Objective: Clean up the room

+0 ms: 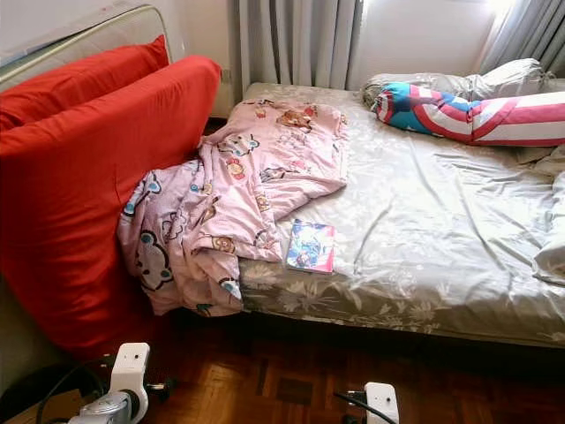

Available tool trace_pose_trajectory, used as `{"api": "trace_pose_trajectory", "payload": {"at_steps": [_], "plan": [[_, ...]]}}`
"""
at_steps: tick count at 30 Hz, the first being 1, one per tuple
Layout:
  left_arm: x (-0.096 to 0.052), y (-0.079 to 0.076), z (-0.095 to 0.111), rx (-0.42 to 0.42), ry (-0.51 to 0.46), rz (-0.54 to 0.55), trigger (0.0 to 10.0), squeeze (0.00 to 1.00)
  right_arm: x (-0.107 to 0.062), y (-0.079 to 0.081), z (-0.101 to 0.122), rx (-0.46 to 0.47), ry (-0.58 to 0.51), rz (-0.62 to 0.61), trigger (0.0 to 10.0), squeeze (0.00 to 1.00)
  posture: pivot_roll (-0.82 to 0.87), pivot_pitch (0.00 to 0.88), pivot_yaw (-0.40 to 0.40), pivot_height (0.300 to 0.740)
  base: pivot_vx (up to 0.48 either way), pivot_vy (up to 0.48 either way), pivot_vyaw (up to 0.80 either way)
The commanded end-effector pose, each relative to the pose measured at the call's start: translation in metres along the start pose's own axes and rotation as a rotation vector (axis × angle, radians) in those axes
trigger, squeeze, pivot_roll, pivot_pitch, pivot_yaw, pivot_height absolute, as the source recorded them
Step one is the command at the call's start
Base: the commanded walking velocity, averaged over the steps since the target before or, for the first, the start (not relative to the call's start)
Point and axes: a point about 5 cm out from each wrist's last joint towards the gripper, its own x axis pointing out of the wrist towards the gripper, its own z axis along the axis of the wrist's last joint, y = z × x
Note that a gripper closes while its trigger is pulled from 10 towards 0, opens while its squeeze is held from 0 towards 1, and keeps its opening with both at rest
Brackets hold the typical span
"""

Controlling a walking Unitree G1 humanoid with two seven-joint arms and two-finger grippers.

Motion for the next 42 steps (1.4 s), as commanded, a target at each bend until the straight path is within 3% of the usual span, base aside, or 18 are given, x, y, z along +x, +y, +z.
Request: {"api": "trace_pose_trajectory", "payload": {"at_steps": [1, 23, 42], "plan": [[-0.0002, 0.0017, -0.0013, -0.005, 0.015, 0.001, 10.0, 0.00, 0.0002, -0.0009, 0.0031, 0.003, -0.010, -0.001, 10.0, 0.00, -0.04, 0.000, -0.051, 0.740, 0.000, 0.000, 0.00], [-0.0002, 0.0013, -0.0012, -0.022, 0.011, -0.002, 10.0, 0.00, 0.0003, -0.0012, 0.0033, 0.001, -0.010, -0.003, 10.0, 0.00, -0.04, 0.000, -0.052, 0.740, 0.000, 0.000, 0.00], [-0.0002, 0.0011, -0.0012, -0.027, 0.008, -0.001, 10.0, 0.00, 0.0002, -0.0014, 0.0039, -0.002, -0.015, -0.003, 10.0, 0.00, -0.04, 0.000, -0.053, 0.740, 0.278, 0.000, 0.00]]}}
